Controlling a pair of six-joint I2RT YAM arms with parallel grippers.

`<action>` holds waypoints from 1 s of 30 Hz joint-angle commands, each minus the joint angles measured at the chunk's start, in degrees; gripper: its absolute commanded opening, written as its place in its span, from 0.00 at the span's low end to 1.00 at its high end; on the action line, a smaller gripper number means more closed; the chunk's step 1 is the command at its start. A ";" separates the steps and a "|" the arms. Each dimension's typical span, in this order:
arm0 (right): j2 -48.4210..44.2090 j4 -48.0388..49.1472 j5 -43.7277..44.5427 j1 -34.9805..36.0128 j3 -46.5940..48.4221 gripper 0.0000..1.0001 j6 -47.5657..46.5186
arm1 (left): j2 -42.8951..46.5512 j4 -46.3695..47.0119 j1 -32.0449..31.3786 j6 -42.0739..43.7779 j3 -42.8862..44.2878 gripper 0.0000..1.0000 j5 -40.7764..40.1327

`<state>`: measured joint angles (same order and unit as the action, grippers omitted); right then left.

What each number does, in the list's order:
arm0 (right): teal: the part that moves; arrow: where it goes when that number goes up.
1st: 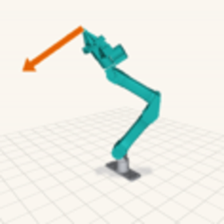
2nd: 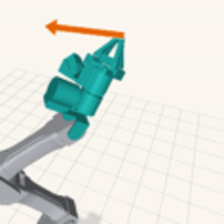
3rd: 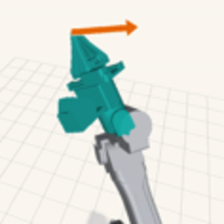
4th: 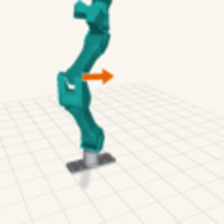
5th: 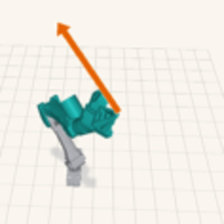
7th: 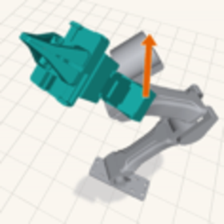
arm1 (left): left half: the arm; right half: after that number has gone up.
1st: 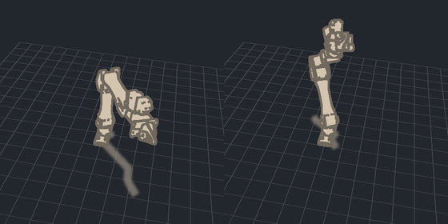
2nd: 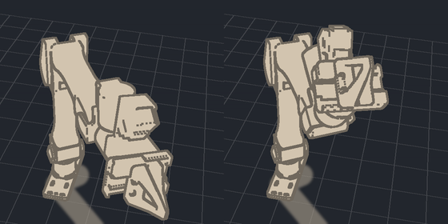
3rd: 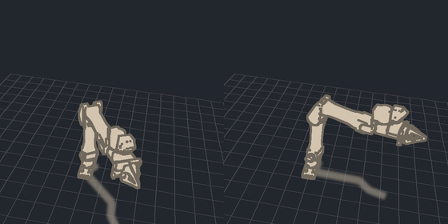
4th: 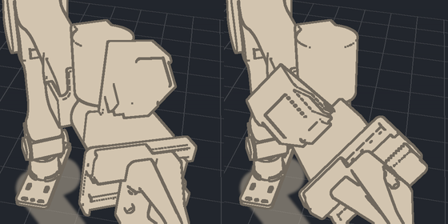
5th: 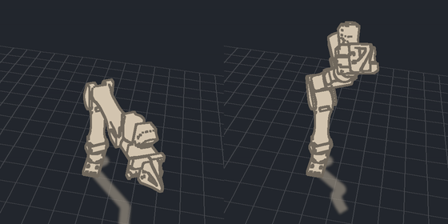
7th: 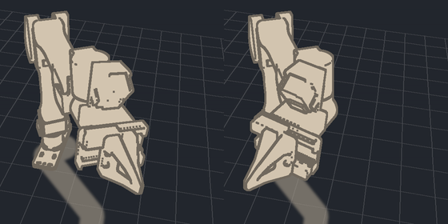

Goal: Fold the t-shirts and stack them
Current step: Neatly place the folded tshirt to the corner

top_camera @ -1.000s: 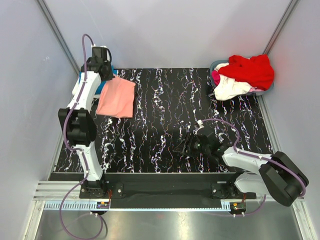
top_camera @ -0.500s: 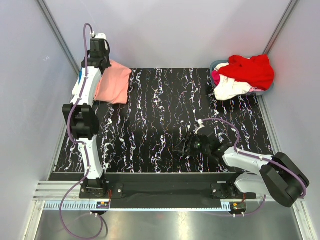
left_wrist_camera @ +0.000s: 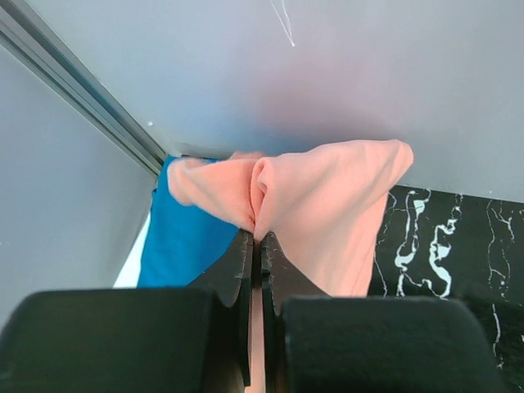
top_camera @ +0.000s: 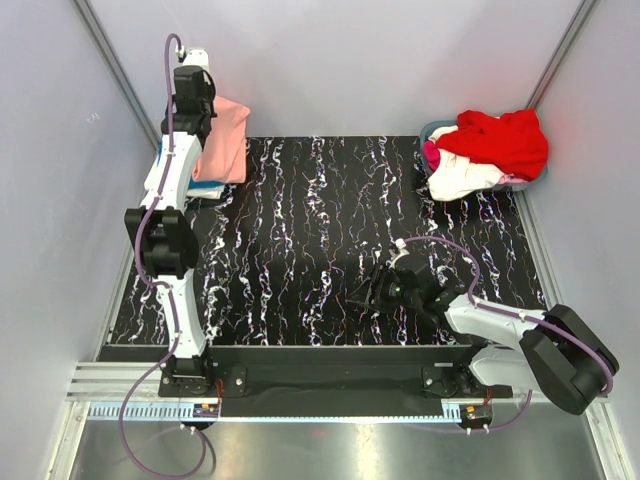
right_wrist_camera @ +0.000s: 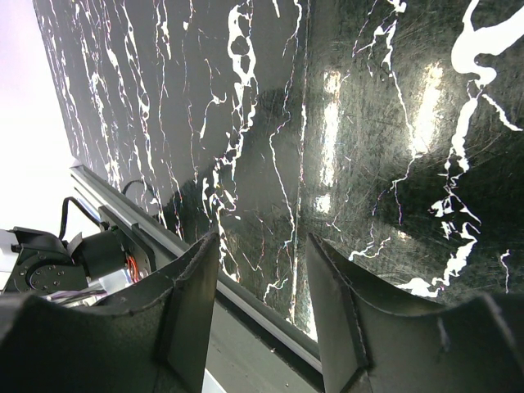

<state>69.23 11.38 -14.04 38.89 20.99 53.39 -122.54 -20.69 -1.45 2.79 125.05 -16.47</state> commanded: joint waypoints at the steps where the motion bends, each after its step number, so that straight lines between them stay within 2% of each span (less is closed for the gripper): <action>1: -0.85 2.86 1.83 0.22 0.45 0.53 -0.04 | 1.69 7.33 0.49 3.80 4.23 0.00 -1.11; 6: -0.94 2.69 1.91 0.22 0.45 0.53 -0.04 | 5.64 10.75 1.01 5.64 -1.73 0.00 2.31; 12: -0.77 2.42 1.74 0.13 0.63 0.53 -0.04 | 5.47 10.58 3.47 6.01 -1.31 0.00 5.21; 19: -0.77 1.98 1.65 -0.05 0.71 0.53 -0.12 | 0.73 11.63 8.12 5.30 -0.78 0.01 7.42; 30: 0.11 1.72 1.56 -0.14 1.33 0.53 0.05 | -10.68 13.39 12.09 3.98 3.53 0.10 8.65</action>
<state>69.28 11.33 -14.00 38.87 20.99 53.39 -130.34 -12.38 10.20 7.11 125.38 -9.19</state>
